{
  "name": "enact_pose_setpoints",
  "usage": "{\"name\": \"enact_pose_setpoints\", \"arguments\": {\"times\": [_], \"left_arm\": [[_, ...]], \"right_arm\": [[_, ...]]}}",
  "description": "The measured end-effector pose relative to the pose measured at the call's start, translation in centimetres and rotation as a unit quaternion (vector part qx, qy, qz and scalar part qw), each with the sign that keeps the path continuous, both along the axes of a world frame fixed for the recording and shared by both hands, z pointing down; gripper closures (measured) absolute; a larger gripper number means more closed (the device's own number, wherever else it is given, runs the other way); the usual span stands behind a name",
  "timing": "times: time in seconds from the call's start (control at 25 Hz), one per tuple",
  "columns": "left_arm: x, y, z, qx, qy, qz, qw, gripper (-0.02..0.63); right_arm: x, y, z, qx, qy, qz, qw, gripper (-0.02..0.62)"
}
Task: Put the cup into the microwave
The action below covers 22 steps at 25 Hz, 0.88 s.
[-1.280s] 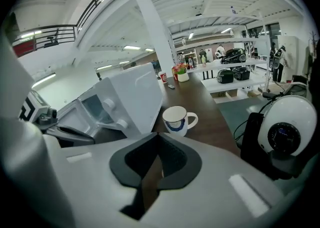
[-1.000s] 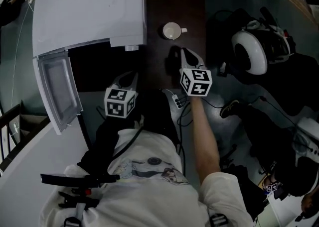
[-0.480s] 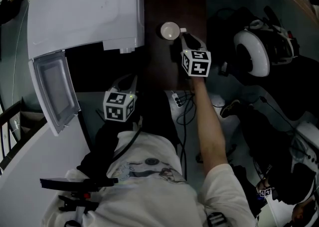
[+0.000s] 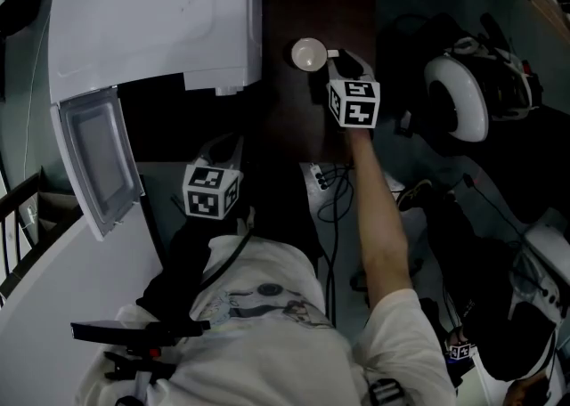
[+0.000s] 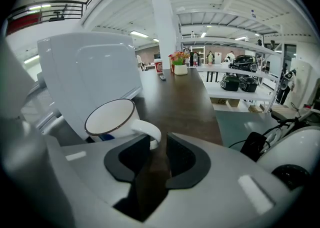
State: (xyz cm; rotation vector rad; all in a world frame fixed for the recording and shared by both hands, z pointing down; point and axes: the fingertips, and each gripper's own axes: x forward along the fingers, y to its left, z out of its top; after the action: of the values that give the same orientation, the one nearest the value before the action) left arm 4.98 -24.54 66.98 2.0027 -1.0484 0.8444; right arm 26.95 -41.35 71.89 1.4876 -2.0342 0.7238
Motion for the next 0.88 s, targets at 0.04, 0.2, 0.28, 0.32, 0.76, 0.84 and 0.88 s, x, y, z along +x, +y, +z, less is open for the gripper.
{"name": "enact_pose_setpoints", "arguments": {"times": [0.04, 0.2, 0.28, 0.32, 0.76, 0.84, 0.88], "left_arm": [[-0.2, 0.0, 0.1, 0.0, -0.002, -0.001, 1.0, 0.606], [-0.7, 0.4, 0.2, -0.003, -0.007, -0.005, 1.0, 0.607], [-0.9, 0.7, 0.2, -0.005, -0.01, -0.006, 0.9999, 0.607], [-1.0, 0.8, 0.3, -0.006, -0.011, -0.007, 0.9999, 0.606], [-1.6, 1.0, -0.7, 0.008, -0.009, -0.003, 0.9999, 0.607], [-1.9, 0.7, -1.0, 0.013, -0.006, -0.005, 0.9999, 0.606], [-2.0, 0.6, -1.2, 0.016, -0.005, -0.006, 0.9998, 0.606]], "right_arm": [[0.0, -0.2, 0.0, 0.003, 0.004, -0.001, 1.0, 0.491], [-0.3, -0.7, 0.2, 0.024, 0.031, -0.022, 0.999, 0.504], [-0.5, -0.8, 0.1, 0.041, 0.045, -0.035, 0.998, 0.543], [-0.5, -0.8, 0.1, 0.047, 0.046, -0.037, 0.997, 0.543], [-0.6, 1.9, -0.9, 0.037, -0.014, 0.009, 0.999, 0.552], [-0.6, 2.8, -1.7, 0.037, -0.033, 0.023, 0.999, 0.554], [-0.7, 3.3, -2.3, 0.039, -0.041, 0.028, 0.998, 0.555]]}}
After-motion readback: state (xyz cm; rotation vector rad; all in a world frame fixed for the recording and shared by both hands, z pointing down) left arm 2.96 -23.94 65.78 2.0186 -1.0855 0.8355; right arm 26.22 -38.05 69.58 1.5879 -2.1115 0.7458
